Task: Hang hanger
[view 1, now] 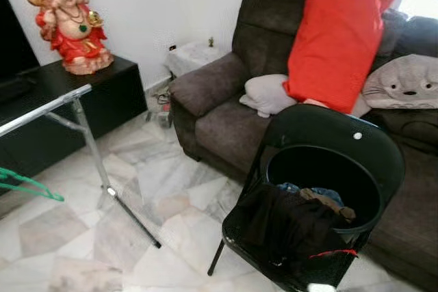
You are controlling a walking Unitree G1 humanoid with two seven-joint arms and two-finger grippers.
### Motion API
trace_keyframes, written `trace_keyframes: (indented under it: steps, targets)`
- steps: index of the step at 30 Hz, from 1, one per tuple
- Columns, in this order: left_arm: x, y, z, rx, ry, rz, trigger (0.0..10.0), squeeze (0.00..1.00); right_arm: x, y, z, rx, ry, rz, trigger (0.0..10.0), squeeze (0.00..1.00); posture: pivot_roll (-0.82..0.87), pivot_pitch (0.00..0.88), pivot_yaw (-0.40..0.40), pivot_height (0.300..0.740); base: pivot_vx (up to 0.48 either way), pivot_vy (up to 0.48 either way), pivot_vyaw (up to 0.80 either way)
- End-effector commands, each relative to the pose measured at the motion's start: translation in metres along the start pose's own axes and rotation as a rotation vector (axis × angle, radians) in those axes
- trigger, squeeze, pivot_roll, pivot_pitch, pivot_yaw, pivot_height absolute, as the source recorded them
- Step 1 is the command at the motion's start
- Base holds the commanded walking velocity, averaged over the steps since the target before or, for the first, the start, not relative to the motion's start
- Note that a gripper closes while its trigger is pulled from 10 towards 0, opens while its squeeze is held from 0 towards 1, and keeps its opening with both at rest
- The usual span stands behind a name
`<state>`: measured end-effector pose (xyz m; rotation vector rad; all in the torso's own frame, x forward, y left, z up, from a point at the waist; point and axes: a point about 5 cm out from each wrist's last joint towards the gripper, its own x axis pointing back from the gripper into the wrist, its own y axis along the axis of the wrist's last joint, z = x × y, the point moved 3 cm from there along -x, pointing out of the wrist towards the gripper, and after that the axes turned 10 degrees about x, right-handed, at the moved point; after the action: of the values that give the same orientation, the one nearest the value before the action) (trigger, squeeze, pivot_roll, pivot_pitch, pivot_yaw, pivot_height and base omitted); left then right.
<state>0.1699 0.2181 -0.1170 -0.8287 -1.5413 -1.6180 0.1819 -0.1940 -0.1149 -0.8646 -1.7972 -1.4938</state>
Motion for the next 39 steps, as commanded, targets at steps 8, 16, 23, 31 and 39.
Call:
trace_keyframes:
  steps: [8, 16, 23, 31, 39]
  targets:
    - [0.001, -0.01, -0.004, 0.0, -0.002, 0.032, 10.0, 0.0, 0.003, -0.013, -0.011, -0.125, -0.065, 0.032, 10.0, 0.0, -0.09, 0.0, 0.045, 0.74, 0.0, 0.0, -0.48]
    - [0.001, -0.012, -0.008, -0.002, -0.005, 0.035, 10.0, 0.0, 0.003, -0.012, -0.013, -0.088, -0.065, 0.018, 10.0, 0.0, -0.1, 0.0, 0.044, 0.74, 0.0, 0.0, -0.76]
    - [0.001, -0.014, -0.009, -0.002, -0.008, 0.042, 10.0, 0.0, 0.004, -0.011, -0.014, -0.08, -0.065, 0.003, 10.0, 0.0, -0.1, 0.0, 0.038, 0.74, 0.0, 0.0, -0.39]
    - [0.001, -0.016, -0.008, -0.008, -0.004, 0.052, 10.0, 0.0, 0.005, -0.016, -0.017, -0.054, -0.057, 0.022, 10.0, 0.0, -0.1, 0.0, 0.025, 0.74, 0.0, -0.24, -0.59]
    - [0.003, -0.022, -0.007, 0.002, 0.003, 0.059, 10.0, 0.0, 0.006, -0.019, -0.018, -0.013, -0.039, 0.017, 10.0, 0.0, -0.06, 0.0, 0.022, 0.74, 0.0, 0.0, -0.37]
